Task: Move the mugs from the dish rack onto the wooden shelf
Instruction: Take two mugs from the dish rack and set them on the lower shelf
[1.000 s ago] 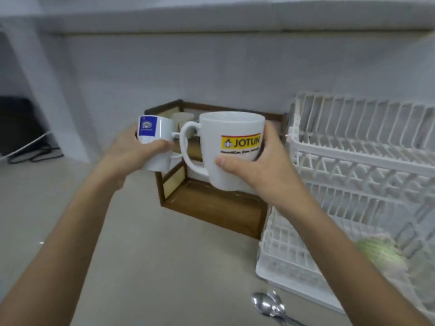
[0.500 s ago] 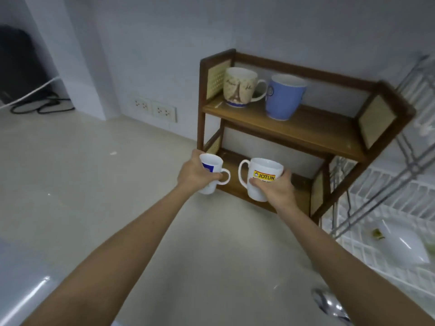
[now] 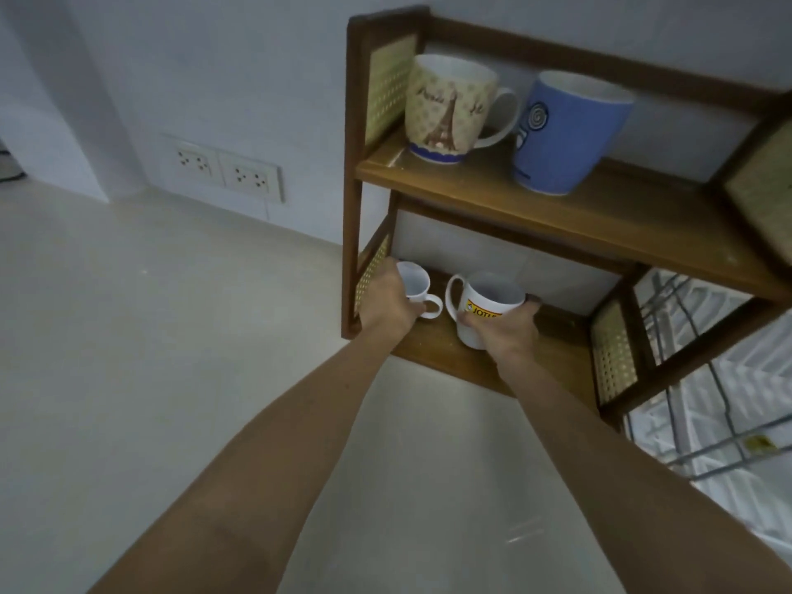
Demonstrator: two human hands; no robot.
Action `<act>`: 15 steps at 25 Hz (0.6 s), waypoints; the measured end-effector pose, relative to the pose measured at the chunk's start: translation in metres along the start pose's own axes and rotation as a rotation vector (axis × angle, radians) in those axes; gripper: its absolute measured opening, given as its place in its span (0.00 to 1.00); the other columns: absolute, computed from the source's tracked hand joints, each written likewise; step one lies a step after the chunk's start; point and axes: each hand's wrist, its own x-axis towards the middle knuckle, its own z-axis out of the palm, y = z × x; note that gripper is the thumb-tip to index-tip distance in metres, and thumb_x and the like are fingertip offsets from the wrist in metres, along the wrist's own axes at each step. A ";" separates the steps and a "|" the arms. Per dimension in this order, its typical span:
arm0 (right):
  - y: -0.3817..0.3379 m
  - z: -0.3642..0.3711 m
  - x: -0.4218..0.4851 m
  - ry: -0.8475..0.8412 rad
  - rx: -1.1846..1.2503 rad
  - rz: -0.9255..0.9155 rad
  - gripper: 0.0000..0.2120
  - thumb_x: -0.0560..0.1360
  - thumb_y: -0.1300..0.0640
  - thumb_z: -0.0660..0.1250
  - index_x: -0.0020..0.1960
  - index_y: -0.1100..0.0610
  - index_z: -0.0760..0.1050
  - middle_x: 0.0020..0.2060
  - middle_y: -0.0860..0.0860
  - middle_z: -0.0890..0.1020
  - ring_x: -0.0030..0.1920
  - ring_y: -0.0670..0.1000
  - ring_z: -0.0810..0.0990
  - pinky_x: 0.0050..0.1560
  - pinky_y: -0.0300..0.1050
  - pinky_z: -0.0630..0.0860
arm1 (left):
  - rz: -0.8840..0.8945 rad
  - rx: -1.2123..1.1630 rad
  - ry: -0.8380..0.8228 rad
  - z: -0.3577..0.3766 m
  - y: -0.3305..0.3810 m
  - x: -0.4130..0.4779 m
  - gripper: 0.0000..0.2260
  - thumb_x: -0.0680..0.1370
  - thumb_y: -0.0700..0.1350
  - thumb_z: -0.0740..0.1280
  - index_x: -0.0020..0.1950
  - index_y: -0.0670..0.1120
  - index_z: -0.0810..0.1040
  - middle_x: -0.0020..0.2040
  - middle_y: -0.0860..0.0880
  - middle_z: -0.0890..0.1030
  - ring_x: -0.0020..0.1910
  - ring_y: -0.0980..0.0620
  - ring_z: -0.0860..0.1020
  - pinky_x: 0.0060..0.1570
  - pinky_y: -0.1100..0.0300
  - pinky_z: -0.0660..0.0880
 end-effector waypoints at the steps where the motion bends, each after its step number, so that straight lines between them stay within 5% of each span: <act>1: 0.001 0.004 0.002 0.011 -0.006 -0.004 0.44 0.55 0.49 0.81 0.63 0.53 0.60 0.59 0.54 0.77 0.59 0.58 0.76 0.54 0.47 0.72 | -0.005 0.007 -0.006 0.002 -0.002 0.006 0.31 0.67 0.45 0.77 0.66 0.45 0.69 0.63 0.45 0.76 0.62 0.44 0.74 0.60 0.52 0.73; 9: 0.010 0.022 0.006 0.025 0.040 -0.037 0.46 0.56 0.51 0.81 0.65 0.53 0.58 0.59 0.54 0.77 0.59 0.58 0.76 0.53 0.42 0.69 | -0.056 0.077 -0.049 0.016 -0.004 0.033 0.38 0.69 0.46 0.76 0.74 0.45 0.61 0.70 0.44 0.69 0.70 0.44 0.68 0.68 0.50 0.67; 15: 0.014 0.016 0.002 -0.062 0.075 -0.030 0.45 0.58 0.57 0.81 0.65 0.56 0.56 0.61 0.56 0.75 0.61 0.58 0.75 0.60 0.50 0.73 | -0.074 0.192 -0.079 0.013 0.003 0.020 0.41 0.71 0.42 0.73 0.77 0.43 0.52 0.73 0.42 0.64 0.71 0.42 0.66 0.69 0.50 0.66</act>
